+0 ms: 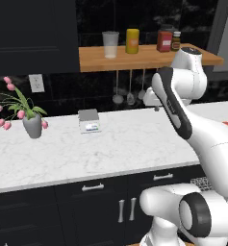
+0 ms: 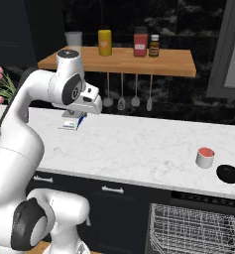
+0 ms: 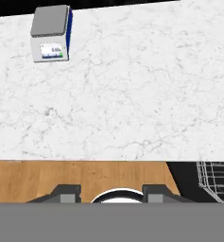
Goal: Pick up the cup and bowl from the counter, place them in the dishwasher, and close the dishwasher door.
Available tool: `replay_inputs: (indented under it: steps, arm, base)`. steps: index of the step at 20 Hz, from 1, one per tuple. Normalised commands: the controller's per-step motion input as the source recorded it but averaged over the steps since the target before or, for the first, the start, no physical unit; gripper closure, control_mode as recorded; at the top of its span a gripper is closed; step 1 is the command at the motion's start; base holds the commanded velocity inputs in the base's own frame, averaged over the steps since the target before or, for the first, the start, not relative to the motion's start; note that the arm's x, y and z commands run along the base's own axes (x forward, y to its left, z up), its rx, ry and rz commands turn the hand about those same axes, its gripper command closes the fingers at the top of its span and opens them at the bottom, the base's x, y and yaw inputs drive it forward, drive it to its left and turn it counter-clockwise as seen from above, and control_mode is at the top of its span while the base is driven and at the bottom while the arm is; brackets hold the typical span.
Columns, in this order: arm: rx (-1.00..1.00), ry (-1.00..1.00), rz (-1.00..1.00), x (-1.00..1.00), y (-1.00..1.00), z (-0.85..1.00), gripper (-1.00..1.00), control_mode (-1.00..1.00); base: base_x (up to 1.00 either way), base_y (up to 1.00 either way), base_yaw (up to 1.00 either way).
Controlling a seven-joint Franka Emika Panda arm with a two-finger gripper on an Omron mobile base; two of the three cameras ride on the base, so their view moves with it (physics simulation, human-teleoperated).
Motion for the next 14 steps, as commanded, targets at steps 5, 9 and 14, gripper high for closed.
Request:
replay_inputs:
  steps: [5,9,14]
  arm:
    - [0.0,0.02,-0.14,-0.38,-0.16,-0.07,-1.0,-1.0]
    - [0.02,0.01,-0.37,-1.0,-0.75,-0.35,-1.0,-1.0]
    - [0.0,0.0,-0.32,-0.67,-1.0,-0.34,-1.0,-1.0]
  base:
    - [0.0,0.0,0.0]
    - [0.0,0.0,0.0]
    - [0.0,0.0,0.0]
